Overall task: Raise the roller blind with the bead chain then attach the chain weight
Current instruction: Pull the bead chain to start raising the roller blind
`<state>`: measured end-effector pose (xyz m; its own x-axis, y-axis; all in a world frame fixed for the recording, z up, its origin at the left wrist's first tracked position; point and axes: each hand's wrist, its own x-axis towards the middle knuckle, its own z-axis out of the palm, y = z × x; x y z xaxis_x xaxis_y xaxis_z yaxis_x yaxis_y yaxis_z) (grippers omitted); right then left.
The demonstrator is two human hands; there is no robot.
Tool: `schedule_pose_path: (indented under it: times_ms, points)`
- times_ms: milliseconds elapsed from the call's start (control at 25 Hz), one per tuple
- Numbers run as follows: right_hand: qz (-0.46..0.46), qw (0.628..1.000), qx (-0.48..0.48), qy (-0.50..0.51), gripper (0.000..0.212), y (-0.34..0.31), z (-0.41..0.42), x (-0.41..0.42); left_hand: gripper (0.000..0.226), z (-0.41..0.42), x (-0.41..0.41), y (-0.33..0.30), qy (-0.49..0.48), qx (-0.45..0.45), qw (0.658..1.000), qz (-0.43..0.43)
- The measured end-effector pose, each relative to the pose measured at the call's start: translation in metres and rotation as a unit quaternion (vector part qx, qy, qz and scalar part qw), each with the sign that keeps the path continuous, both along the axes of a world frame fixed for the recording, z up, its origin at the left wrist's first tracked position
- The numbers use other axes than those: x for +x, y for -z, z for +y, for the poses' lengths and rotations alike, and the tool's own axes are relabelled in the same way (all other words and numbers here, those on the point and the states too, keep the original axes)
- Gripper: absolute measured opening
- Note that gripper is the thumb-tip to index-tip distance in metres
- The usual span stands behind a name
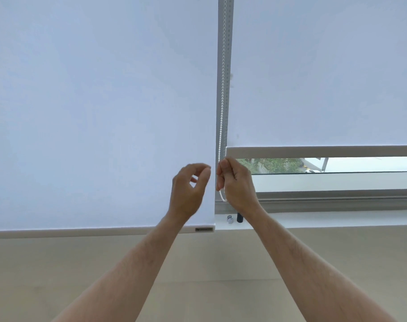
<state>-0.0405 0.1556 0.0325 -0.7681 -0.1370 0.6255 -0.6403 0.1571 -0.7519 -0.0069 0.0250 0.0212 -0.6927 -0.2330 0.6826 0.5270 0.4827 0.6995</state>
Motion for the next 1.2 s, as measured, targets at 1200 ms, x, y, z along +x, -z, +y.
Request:
schedule_pose_path:
  times_ms: [1200]
  points:
    - [0.038, 0.99, -0.114, -0.073, 0.025, -0.088, -0.013, -0.017, 0.018, 0.017, -0.004, 0.003, 0.044, -0.036, 0.998, -0.028]
